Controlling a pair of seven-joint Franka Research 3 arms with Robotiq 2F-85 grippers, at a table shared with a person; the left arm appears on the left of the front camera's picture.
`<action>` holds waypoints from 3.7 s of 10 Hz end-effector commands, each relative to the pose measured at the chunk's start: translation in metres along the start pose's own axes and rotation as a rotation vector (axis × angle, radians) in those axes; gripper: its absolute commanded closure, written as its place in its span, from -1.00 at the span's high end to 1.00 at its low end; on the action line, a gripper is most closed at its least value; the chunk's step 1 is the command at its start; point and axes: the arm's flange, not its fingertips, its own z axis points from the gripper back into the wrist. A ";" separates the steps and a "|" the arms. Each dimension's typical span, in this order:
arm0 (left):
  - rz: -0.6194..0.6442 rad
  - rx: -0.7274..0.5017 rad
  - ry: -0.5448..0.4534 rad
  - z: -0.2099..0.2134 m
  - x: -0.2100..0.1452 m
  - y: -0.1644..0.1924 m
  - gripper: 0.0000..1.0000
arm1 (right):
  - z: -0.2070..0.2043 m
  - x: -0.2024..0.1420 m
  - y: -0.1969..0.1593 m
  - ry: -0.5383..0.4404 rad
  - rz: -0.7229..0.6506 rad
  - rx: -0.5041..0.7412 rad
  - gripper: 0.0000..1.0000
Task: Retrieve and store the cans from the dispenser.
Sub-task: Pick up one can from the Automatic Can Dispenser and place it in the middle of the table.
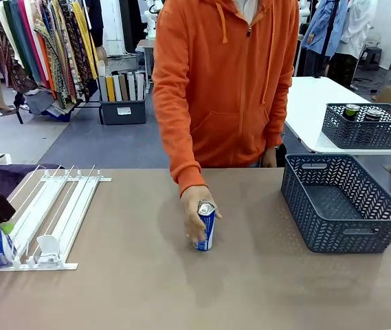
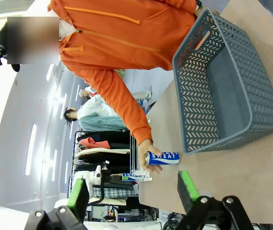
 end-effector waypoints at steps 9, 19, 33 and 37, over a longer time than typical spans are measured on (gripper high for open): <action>0.036 0.067 0.066 -0.016 -0.030 -0.008 -1.00 | 0.002 0.000 0.002 0.001 0.010 0.008 1.00; 0.068 0.064 -0.199 0.126 -0.047 -0.015 -1.00 | 0.002 0.000 0.002 0.001 0.010 0.008 1.00; 0.231 -0.151 -0.375 0.230 -0.088 -0.054 -1.00 | 0.002 0.000 0.002 0.001 0.010 0.008 1.00; -0.128 -0.061 -0.325 0.175 0.025 -0.261 -1.00 | 0.002 0.000 0.002 0.001 0.010 0.008 1.00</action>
